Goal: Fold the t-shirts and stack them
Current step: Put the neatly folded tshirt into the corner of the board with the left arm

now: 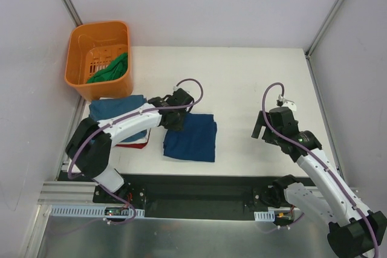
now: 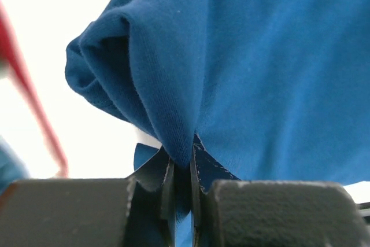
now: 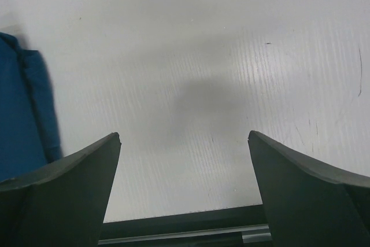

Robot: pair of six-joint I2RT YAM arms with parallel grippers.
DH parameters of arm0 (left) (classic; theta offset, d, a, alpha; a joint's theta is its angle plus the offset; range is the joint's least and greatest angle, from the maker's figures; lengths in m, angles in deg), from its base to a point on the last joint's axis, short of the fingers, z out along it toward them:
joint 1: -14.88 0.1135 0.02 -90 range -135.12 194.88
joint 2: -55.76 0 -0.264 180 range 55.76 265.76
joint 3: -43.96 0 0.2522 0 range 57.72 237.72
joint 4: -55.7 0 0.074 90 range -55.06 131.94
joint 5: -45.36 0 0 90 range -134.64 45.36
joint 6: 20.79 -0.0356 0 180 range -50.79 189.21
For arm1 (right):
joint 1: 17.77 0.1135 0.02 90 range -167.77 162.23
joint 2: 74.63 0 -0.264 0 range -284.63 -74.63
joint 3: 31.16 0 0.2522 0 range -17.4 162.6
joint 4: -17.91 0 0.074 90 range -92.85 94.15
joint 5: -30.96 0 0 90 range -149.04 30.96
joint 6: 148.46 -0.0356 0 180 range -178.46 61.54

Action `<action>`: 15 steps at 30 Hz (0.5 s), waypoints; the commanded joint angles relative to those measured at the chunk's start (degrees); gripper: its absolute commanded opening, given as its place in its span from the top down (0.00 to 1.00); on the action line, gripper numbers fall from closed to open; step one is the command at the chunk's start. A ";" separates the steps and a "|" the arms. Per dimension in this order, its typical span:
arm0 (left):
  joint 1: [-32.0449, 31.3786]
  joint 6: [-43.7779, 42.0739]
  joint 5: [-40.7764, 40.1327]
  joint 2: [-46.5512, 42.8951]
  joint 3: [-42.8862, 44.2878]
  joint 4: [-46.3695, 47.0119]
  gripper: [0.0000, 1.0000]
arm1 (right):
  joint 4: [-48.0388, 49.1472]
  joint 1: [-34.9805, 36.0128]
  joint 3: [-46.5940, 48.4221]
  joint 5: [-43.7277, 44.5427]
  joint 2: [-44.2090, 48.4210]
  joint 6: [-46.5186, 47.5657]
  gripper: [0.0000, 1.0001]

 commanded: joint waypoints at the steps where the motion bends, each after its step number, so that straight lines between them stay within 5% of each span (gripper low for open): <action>1: 0.18 -8.49 -8.18 -6.59 1.79 -11.45 1.00 | 1.06 -0.24 -0.25 1.79 0.01 0.81 0.03; 9: 3.68 -12.81 -22.59 -13.98 1.62 -17.61 1.00 | 1.50 -0.42 -1.66 3.99 0.45 0.90 0.03; 15: 9.22 -17.02 -24.01 -15.65 6.88 -21.39 1.00 | 1.41 -0.50 -1.84 4.60 0.45 0.90 0.04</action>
